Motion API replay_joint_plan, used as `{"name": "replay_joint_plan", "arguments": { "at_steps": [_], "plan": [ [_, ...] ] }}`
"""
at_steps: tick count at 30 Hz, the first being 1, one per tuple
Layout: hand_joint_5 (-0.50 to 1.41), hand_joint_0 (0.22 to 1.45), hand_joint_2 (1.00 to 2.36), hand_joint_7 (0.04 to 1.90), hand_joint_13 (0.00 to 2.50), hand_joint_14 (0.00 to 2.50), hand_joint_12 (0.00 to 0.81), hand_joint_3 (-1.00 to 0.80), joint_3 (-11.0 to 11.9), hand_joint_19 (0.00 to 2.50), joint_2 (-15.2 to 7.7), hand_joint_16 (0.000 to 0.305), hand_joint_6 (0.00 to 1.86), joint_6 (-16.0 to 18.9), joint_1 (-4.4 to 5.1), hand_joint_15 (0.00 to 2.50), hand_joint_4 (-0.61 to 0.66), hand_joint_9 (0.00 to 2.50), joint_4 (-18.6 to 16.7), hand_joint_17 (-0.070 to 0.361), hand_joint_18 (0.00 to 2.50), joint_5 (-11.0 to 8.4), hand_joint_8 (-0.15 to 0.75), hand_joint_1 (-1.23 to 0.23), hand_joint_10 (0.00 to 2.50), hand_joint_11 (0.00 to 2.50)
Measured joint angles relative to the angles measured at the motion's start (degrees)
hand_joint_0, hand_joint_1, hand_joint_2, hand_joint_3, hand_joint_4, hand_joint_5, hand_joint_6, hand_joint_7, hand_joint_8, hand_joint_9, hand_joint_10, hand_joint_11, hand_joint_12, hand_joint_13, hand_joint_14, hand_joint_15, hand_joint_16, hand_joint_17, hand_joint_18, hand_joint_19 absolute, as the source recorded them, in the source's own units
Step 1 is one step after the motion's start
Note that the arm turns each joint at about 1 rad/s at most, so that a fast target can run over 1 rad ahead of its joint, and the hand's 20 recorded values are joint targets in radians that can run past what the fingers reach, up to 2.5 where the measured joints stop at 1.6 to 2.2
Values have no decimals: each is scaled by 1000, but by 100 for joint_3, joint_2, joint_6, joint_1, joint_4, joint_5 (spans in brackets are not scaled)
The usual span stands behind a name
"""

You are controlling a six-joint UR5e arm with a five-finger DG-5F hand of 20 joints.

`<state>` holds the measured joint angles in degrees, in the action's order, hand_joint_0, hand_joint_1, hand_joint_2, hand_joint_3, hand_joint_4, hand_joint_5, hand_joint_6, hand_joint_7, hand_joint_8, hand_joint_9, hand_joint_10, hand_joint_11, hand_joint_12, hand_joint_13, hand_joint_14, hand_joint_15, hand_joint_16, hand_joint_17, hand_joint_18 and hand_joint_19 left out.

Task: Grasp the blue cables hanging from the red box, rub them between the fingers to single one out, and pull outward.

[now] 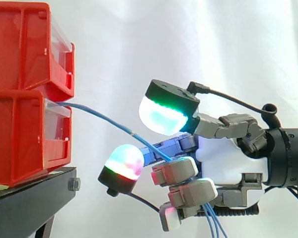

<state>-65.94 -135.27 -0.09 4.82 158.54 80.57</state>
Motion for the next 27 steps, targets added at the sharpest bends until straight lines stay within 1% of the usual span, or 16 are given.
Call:
{"name": "replay_joint_plan", "arguments": {
  "at_steps": [10,14,18,22,27],
  "plan": [
    [-108,623,1004,1261,1301,17,344,-433,2,838,103,49,515,-83,-13,1219,257,1185,9,110,822,-22,257,-732,8,1394],
    [-116,632,1008,1266,1303,18,346,-397,1,835,106,49,550,-101,-28,1215,222,1184,4,110,823,-24,256,-733,10,1407],
    [-127,635,1008,1232,1301,17,345,-390,2,835,107,49,585,-106,-42,1205,219,1182,1,110,828,-30,262,-735,6,1405],
    [-141,638,1009,1157,1300,17,343,-369,2,835,112,49,639,-121,-43,1204,215,1171,-11,110,832,-33,256,-740,6,1395],
    [-152,637,1012,1155,1299,17,349,-328,44,834,113,49,670,-145,-43,1196,191,1163,-1,110,833,-33,254,-742,4,1396]
  ]
}}
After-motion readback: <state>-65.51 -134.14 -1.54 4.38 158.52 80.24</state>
